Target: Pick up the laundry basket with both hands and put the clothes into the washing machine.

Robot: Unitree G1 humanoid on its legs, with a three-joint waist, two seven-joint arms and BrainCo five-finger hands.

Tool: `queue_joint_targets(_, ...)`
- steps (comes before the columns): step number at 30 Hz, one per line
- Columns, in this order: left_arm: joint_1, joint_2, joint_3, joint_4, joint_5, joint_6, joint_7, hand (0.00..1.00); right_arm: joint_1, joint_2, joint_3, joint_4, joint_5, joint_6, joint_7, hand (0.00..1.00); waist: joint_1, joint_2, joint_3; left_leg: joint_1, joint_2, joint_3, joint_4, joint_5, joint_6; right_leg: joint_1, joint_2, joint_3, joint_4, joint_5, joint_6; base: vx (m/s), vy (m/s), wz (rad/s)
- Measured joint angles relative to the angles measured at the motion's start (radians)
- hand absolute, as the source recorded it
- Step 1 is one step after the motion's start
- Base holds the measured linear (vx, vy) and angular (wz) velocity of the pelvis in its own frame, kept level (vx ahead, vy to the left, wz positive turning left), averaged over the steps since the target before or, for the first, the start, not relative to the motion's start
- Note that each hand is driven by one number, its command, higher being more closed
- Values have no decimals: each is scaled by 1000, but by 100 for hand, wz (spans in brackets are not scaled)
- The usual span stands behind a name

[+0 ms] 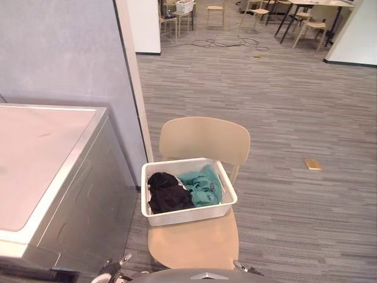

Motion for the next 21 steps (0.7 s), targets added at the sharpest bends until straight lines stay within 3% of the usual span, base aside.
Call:
queue_joint_targets(4, -21, -9, -35, 1, -28, -8, -1, 0, -60, -29, 64, 41, -50, 3, -1, 0, 7, 30, 23, -79, -10, -85, 0, 45, 8, -38, 5, -70, 31, -9, -15, -198, -6, 64)
queue_joint_targets(5, -16, -5, -33, 1, -30, -9, 0, 0, -79, -37, 64, 44, -56, 3, -1, 0, 11, 51, 29, -97, -11, -116, -41, 79, -6, -67, 13, -74, 44, -11, -40, -208, 7, 50)
queue_joint_targets(6, -19, 6, -11, 7, -28, -8, 0, 0, -98, -28, 51, 55, -56, 2, -2, 0, 6, 27, 33, -113, -31, -123, -4, 48, -9, -83, -13, -92, 31, 10, -55, -209, 18, 28)
queue_joint_targets(7, -28, 3, 11, 10, -26, -6, 0, 0, -119, -32, 37, 66, -54, 1, -3, 0, 24, 36, 51, -149, -15, -112, 183, -22, 13, -97, -17, -88, 54, 17, -58, -163, 74, -22)
queue_joint_targets(8, 4, -5, 45, 19, -25, 2, 1, 0, -142, -55, 26, 59, -54, 0, -3, 0, 40, 71, 65, -210, 43, -80, 563, -122, 41, -121, -3, -67, 111, 16, -61, -127, 54, -53)
queue_joint_targets(9, 22, -10, 59, 26, -23, 8, 0, 0, -148, -60, 26, 42, -52, 2, -3, 0, 46, 93, 65, -217, 81, -67, 677, -104, 40, -127, 11, -64, 130, 13, -61, -146, 85, -25)
queue_joint_targets(10, 37, -23, 86, 31, -12, 19, 0, 0, -140, -69, 16, 26, -44, 2, -6, 0, 41, 134, 61, -226, 92, -25, 683, -89, 25, -132, 20, -63, 150, -6, -40, -123, 33, 42)
queue_joint_targets(11, 41, -12, 88, 29, 1, 22, -1, 0, -141, -59, 16, 33, -36, 8, -3, 0, 24, 81, 53, -175, 29, -29, 530, -87, 24, -137, -1, -33, 109, -10, -55, -133, -10, 74)
queue_joint_targets(12, 41, 5, 96, 29, 10, 24, 0, 0, -130, -46, 17, 38, -34, 9, -2, 0, 14, 52, 45, -111, -14, -35, 444, -116, 36, -135, -29, -10, 69, 9, -80, -191, -48, 82)
queue_joint_targets(13, 30, 8, 120, 36, 16, 29, -5, 0, -132, -34, 9, 45, -31, 7, -1, 0, 20, 42, 47, -76, 35, 2, 613, -170, 20, -130, -24, -38, 47, 69, -91, -179, -19, 48)
queue_joint_targets(14, 45, -3, 123, 38, 17, 33, -3, 0, -141, -34, 12, 43, -17, 6, -1, 0, 25, 75, 28, 6, 94, -2, 629, -153, -16, -139, 8, -54, 46, 84, -82, -175, 42, 67)
queue_joint_targets(15, 47, -17, 119, 38, 17, 34, -5, 0, -136, -38, 8, 44, -15, 7, -1, 0, 2, 103, 15, 91, 138, -3, 499, -100, -38, -152, 24, -100, 48, 92, -77, -89, 68, 75)
queue_joint_targets(16, 33, -22, 109, 38, 20, 34, -5, 0, -136, -46, 3, 44, -16, 8, -1, 0, -13, 104, 13, 122, 127, -2, 405, -151, -87, -162, 22, -119, 50, 98, -77, -178, 148, 122)
queue_joint_targets(18, 2, -14, 36, 2, 34, 33, -3, 0, -128, -28, -10, 51, -16, 10, -1, 0, -31, 74, 4, 166, 87, 19, 199, -199, -64, -181, -12, -177, 35, 117, -80, -208, 161, 96)
queue_joint_targets(20, -36, -10, -50, -16, 34, 29, -1, 0, -122, -38, -15, 73, -15, 10, -4, 0, -37, 75, 8, 197, 89, 40, 62, -266, -72, -198, -26, -237, 38, 144, -77, -235, 219, 75)
queue_joint_targets(21, -56, -2, -103, -35, 33, 27, 1, 0, -120, -33, -27, 73, -15, 10, -7, 0, -38, 67, 20, 208, 67, 38, -9, -268, -79, -205, -44, -254, 54, 154, -68, -306, 231, 66)
